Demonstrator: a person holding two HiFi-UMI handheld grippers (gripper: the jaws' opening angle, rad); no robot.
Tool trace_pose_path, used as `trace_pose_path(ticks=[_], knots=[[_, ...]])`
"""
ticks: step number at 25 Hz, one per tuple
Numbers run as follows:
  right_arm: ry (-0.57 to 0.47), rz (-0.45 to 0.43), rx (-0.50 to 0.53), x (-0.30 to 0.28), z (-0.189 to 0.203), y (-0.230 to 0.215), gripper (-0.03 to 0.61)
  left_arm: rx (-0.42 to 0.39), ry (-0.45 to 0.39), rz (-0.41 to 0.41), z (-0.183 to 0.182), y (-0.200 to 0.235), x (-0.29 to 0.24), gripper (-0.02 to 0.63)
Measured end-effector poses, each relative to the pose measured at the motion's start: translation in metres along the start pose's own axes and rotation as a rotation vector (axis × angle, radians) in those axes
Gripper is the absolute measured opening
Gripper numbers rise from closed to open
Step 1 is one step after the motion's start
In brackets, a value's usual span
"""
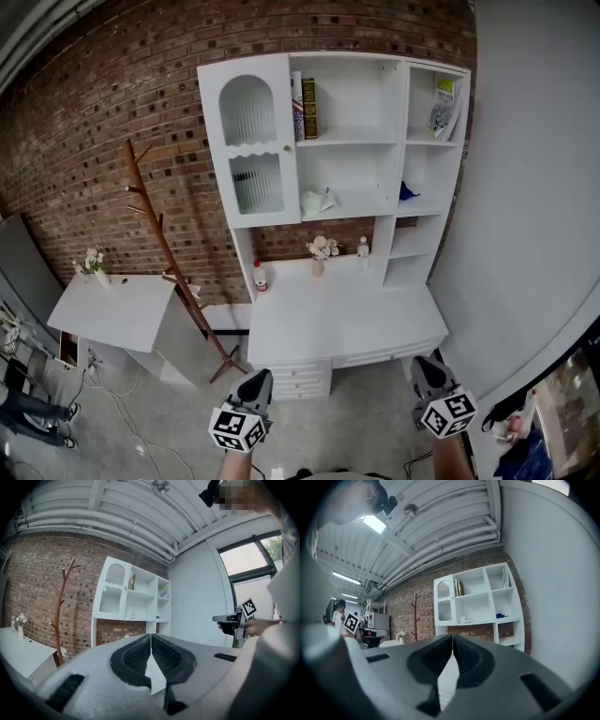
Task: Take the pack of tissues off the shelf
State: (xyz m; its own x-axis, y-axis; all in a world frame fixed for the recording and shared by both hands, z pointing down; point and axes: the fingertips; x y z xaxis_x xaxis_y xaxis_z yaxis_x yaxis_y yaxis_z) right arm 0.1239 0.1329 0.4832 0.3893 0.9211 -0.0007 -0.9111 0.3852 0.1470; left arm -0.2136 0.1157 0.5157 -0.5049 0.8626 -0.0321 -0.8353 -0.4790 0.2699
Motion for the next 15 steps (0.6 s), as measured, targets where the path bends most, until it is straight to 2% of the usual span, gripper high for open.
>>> trace_pose_path(ticks=[15], knots=[[0.001,-0.080,0.022,0.005,0.016,-0.026,0.032,0.000,-0.021,-0.030,0.018,-0.036,-0.017,0.026]])
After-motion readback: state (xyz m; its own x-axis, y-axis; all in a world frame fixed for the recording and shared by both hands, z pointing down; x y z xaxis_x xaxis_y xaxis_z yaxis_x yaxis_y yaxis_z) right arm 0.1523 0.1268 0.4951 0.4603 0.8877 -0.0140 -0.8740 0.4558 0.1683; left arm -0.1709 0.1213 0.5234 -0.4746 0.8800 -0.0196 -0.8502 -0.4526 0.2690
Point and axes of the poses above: the fingertips, and each gripper's own axes: x backward along the fingers, y to its left, z out of its underside, and after that the axes turned 13 degrees about x, right-handed
